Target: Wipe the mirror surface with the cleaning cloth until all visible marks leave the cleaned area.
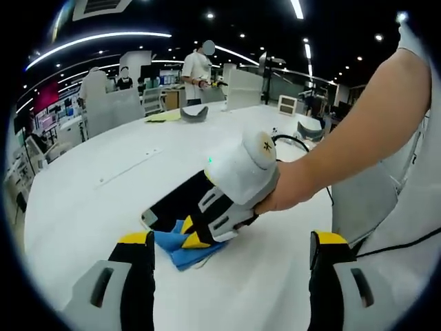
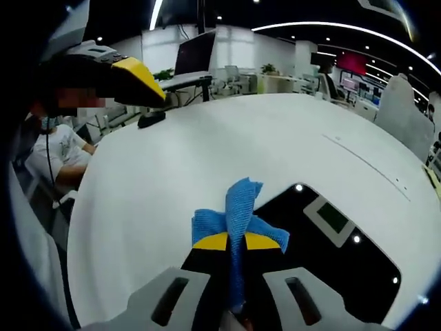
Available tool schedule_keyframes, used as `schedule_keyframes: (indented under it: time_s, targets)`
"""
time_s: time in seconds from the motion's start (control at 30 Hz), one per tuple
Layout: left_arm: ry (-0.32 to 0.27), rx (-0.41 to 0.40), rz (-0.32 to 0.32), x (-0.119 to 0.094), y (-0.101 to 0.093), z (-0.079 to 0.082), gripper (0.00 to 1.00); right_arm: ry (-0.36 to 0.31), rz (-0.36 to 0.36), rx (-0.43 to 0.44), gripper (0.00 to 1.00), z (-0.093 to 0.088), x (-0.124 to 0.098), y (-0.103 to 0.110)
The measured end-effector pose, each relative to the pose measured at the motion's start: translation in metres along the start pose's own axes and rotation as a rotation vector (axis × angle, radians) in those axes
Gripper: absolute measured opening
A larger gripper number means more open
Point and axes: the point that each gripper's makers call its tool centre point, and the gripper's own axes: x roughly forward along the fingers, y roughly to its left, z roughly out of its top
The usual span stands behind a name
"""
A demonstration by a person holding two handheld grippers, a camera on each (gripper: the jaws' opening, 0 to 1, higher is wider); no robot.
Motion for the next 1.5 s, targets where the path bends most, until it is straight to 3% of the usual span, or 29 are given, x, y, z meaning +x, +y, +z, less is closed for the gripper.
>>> schedule_keyframes:
  time_s: [1.5]
  targets:
    - [0.036,0.029,0.019,-0.002,-0.015,0.002,0.94,0.001,-0.115,0.060,0.02,-0.044,-0.053,-0.044]
